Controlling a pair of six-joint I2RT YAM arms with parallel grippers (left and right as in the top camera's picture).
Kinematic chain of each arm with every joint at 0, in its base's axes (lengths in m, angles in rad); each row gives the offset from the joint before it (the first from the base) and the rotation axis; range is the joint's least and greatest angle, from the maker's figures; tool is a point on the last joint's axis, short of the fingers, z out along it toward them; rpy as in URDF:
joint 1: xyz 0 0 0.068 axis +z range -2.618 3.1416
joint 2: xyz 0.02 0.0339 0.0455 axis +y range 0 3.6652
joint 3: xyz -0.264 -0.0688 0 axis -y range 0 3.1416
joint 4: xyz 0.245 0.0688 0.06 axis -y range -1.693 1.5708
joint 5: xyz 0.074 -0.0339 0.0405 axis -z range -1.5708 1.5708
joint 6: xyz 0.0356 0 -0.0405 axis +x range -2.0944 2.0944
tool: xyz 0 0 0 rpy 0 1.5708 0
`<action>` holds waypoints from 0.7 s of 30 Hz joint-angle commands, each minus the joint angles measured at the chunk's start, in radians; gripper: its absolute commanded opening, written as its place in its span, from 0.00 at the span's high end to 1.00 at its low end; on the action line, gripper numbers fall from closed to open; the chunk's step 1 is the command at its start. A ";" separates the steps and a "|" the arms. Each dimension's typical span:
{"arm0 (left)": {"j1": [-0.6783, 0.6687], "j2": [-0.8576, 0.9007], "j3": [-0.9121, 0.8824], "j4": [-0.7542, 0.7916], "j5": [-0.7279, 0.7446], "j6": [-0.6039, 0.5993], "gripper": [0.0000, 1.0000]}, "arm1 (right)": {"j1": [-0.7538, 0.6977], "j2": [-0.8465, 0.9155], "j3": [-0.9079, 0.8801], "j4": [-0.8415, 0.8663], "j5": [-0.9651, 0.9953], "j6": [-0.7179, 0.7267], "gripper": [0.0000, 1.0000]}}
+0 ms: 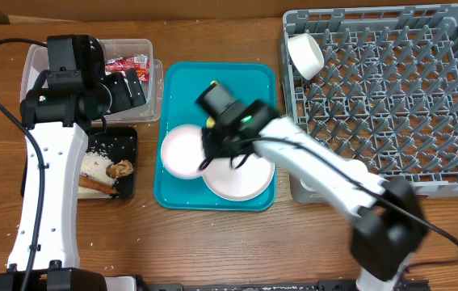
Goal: Sort waste into correct bins and load items into the dishwasher
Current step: 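Carry the pink bowl into the dish rack and release it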
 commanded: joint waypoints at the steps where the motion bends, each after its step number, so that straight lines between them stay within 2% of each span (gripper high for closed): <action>1: 0.001 -0.003 0.023 0.000 0.014 -0.007 0.00 | -0.099 -0.137 0.063 -0.056 0.196 -0.002 0.96; 6: 0.001 -0.003 0.023 0.000 0.014 -0.007 0.00 | -0.244 -0.211 0.064 -0.126 0.608 0.010 0.96; 9: 0.001 -0.003 0.023 -0.001 0.014 -0.007 0.00 | -0.313 -0.210 0.062 -0.135 0.955 0.092 0.96; 12: 0.001 -0.003 0.023 -0.002 0.014 -0.007 0.00 | -0.369 -0.192 0.061 -0.120 1.175 0.090 0.96; 18: 0.001 -0.003 0.023 -0.002 0.014 -0.007 0.00 | -0.399 -0.130 0.061 -0.089 1.375 -0.118 0.96; 21: 0.001 -0.003 0.023 -0.002 0.014 -0.007 0.00 | -0.394 -0.096 0.061 -0.084 1.472 -0.303 0.96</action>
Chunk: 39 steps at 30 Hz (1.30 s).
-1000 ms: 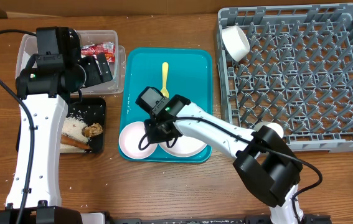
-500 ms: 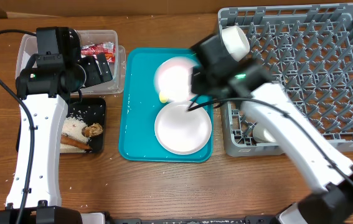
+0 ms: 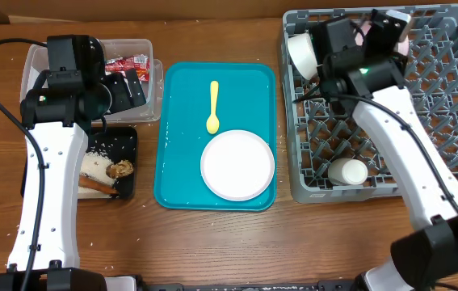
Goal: Sort waste into correct bins and load items into the dishwasher
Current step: 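Carry the pink bowl into the dish rack and release it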
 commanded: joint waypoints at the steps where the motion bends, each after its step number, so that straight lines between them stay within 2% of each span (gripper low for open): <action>1: 0.001 -0.002 0.023 -0.002 0.014 -0.007 0.00 | 0.013 0.040 0.008 0.010 0.212 -0.255 0.96; 4: 0.001 -0.002 0.023 -0.002 0.014 -0.007 0.00 | 0.050 0.069 0.008 0.017 0.222 -0.384 0.96; 16: 0.001 -0.002 0.023 -0.002 0.014 -0.007 0.00 | 0.141 0.176 -0.006 -0.006 0.169 -0.388 0.96; 27: 0.001 -0.002 0.023 -0.002 0.014 -0.007 0.00 | 0.173 0.277 -0.031 -0.096 0.171 -0.387 0.96; 35: 0.001 -0.002 0.023 -0.002 0.014 -0.007 0.00 | 0.250 0.277 -0.046 -0.126 0.010 -0.387 0.96; 39: 0.001 -0.002 0.023 -0.002 0.014 -0.007 0.00 | 0.275 0.277 -0.046 -0.129 -0.002 -0.387 0.96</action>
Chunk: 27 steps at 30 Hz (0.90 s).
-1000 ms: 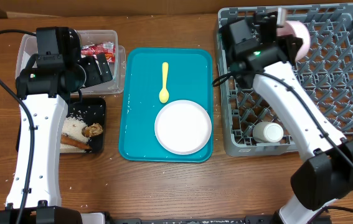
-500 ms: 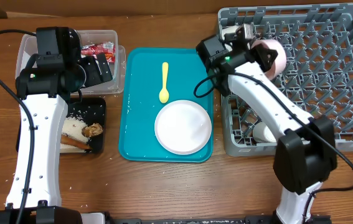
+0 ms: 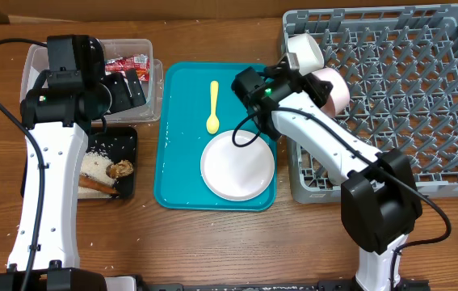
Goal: Sort waste into correct bins and load items into the dishwasher
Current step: 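Carry the pink bowl into the dish rack and release it, then grasp the yellow spoon with the right gripper and carry it to the rack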
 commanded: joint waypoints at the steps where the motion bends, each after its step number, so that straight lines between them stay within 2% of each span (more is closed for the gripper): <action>1: 0.001 -0.002 0.023 -0.002 0.014 -0.007 0.00 | 0.022 -0.001 -0.008 0.001 -0.069 0.003 0.94; 2: 0.001 -0.002 0.023 -0.002 0.014 -0.007 0.00 | 0.025 -0.001 -0.008 0.001 -0.070 0.003 0.85; 3: 0.001 -0.002 0.023 -0.002 0.014 -0.007 0.00 | 0.028 -0.001 -0.008 0.000 -0.077 0.003 0.67; 4: 0.001 -0.002 0.023 -0.002 0.014 -0.007 0.00 | 0.032 -0.001 -0.008 0.001 -0.093 0.003 0.41; 6: 0.001 -0.002 0.023 -0.002 0.014 -0.007 0.00 | 0.041 -0.002 -0.008 0.001 -0.120 0.003 0.21; 7: 0.001 -0.002 0.023 -0.002 0.014 -0.007 0.00 | 0.048 -0.002 -0.008 0.002 -0.122 0.003 0.15; 8: 0.001 -0.002 0.023 -0.002 0.014 -0.007 0.00 | 0.058 -0.002 -0.007 0.002 -0.122 0.004 0.00; 17: 0.001 -0.002 0.023 -0.002 0.014 -0.007 0.00 | 0.147 -0.012 0.071 0.036 -0.168 0.011 0.00; 20: 0.001 -0.002 0.023 -0.002 0.014 -0.007 0.00 | 0.162 -0.028 0.153 0.062 -0.218 0.120 0.00; 21: 0.001 -0.002 0.023 -0.002 0.014 -0.007 0.00 | 0.167 -0.035 0.185 0.059 -0.253 0.163 0.00; 27: 0.001 -0.002 0.023 -0.002 0.014 -0.007 0.00 | 0.198 -0.065 0.347 -0.026 -0.715 0.158 0.00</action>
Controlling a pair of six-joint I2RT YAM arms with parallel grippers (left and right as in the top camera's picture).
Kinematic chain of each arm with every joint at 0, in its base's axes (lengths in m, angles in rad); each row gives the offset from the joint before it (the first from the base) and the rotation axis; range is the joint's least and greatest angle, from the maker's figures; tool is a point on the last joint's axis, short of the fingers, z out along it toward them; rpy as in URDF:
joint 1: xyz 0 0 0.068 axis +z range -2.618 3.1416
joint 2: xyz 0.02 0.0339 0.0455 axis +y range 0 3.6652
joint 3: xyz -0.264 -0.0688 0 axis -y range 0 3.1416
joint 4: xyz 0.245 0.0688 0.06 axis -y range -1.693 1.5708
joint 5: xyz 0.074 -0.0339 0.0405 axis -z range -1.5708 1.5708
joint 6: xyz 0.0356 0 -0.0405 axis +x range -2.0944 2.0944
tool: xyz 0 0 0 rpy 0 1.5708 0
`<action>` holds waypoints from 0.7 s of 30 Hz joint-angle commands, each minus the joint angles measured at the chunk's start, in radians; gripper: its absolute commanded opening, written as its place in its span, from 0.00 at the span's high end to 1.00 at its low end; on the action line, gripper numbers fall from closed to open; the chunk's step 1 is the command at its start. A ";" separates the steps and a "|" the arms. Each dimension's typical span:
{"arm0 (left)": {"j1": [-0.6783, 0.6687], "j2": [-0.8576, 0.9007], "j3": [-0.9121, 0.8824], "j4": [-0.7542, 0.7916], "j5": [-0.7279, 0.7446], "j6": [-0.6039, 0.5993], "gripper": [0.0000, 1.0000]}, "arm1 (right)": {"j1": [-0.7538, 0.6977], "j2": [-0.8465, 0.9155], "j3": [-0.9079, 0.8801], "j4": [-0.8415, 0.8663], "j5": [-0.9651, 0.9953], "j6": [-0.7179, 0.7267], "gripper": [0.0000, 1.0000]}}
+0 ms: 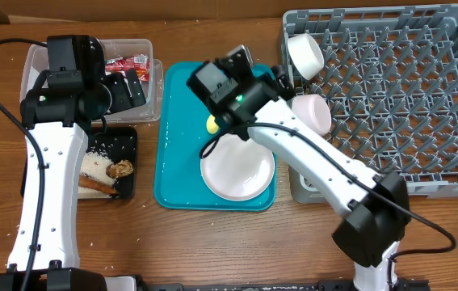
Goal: Sort waste into correct bins and load items into the dishwasher
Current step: 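Grasp the yellow spoon with the right gripper and carry it to the rack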
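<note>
A teal tray (176,182) holds a white plate (241,174) and a yellow spoon (212,125), of which only the bowl end shows. My right gripper (219,95) hangs over the spoon's handle, its fingers hidden under the wrist. In the grey dish rack (422,97) a white cup (304,52) leans at the far left corner, and a pinkish-white bowl (313,113) lies just below it. My left gripper (128,89) hovers open and empty over the clear bin (35,61).
A red wrapper (123,65) lies in the clear bin. In front of that bin stands a black container (128,190) with rice and food scraps. The right arm crosses the rack's left front corner.
My right gripper has moved left from the rack's left edge to above the spoon on the tray. The bowl stays in the rack beside the cup. The left arm has not moved.
First my right gripper was down at a bowl and plate on the tray. Then it was over the far side of the rack with the bowl, which was gone from the tray, and the spoon lay exposed. Later the bowl lay in the rack; now the gripper is back over the tray.
</note>
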 commanded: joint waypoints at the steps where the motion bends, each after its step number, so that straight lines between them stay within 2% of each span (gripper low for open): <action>1: 0.001 -0.002 0.023 -0.002 0.014 -0.007 0.00 | 0.022 -0.051 0.066 -0.008 -0.337 0.039 0.00; 4: 0.001 -0.002 0.023 -0.002 0.014 -0.007 0.00 | 0.018 -0.050 0.064 0.043 -0.465 0.039 0.00; 9: 0.001 -0.002 0.023 -0.002 0.014 -0.007 0.00 | -0.057 0.002 0.053 0.232 -0.728 0.060 0.03; 14: 0.001 -0.002 0.023 -0.002 0.014 -0.007 0.00 | -0.114 0.118 0.053 0.360 -0.801 0.160 0.07; 21: 0.001 -0.002 0.023 -0.002 0.014 -0.007 0.00 | -0.132 0.276 0.053 0.406 -0.846 0.173 0.14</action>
